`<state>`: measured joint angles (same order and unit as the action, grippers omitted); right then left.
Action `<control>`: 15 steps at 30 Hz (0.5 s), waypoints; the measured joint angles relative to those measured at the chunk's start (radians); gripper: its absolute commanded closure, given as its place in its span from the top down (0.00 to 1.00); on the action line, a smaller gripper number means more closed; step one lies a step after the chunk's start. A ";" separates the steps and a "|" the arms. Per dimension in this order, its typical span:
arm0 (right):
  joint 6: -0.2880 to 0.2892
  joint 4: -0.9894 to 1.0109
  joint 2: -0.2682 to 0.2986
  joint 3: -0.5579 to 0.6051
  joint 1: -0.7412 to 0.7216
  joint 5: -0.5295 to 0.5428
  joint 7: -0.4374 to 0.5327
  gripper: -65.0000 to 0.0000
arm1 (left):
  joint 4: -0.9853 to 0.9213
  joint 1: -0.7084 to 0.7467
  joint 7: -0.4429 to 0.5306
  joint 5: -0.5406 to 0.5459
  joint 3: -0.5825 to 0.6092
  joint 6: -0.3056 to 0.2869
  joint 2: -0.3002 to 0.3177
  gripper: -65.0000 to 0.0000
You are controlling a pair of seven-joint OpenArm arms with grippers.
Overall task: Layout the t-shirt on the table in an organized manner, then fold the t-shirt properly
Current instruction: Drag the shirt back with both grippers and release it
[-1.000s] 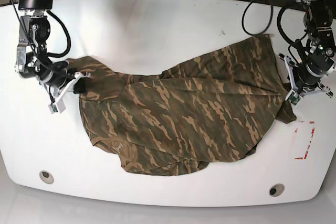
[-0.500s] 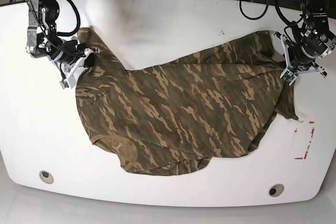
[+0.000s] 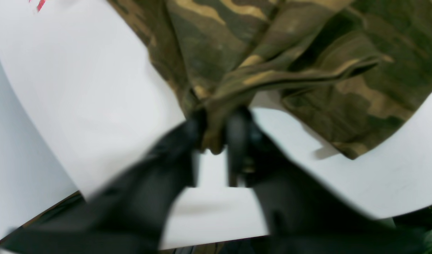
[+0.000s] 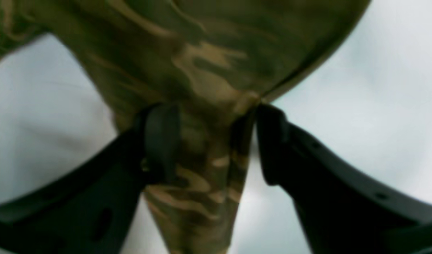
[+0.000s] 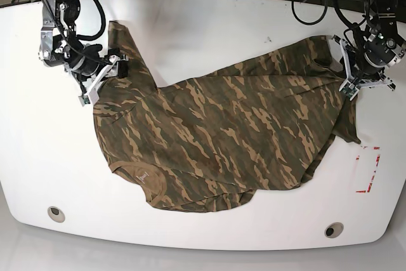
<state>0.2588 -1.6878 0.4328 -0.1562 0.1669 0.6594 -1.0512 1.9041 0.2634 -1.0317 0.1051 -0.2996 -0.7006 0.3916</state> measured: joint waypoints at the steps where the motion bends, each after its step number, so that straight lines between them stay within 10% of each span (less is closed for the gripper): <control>1: 0.001 -0.014 0.000 0.000 -0.002 0.000 0.001 0.60 | 0.000 0.000 0.000 0.002 0.000 0.000 0.000 0.44; 15: -0.002 -0.097 -0.010 -0.145 -0.016 -0.005 0.078 0.68 | 0.000 -0.002 0.001 0.009 -0.023 0.000 -0.005 0.59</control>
<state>0.2569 -1.7847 0.4229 -0.3016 0.1505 0.6540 -0.9733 1.9038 0.2611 -1.0309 0.1139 -0.3222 -0.7010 0.3870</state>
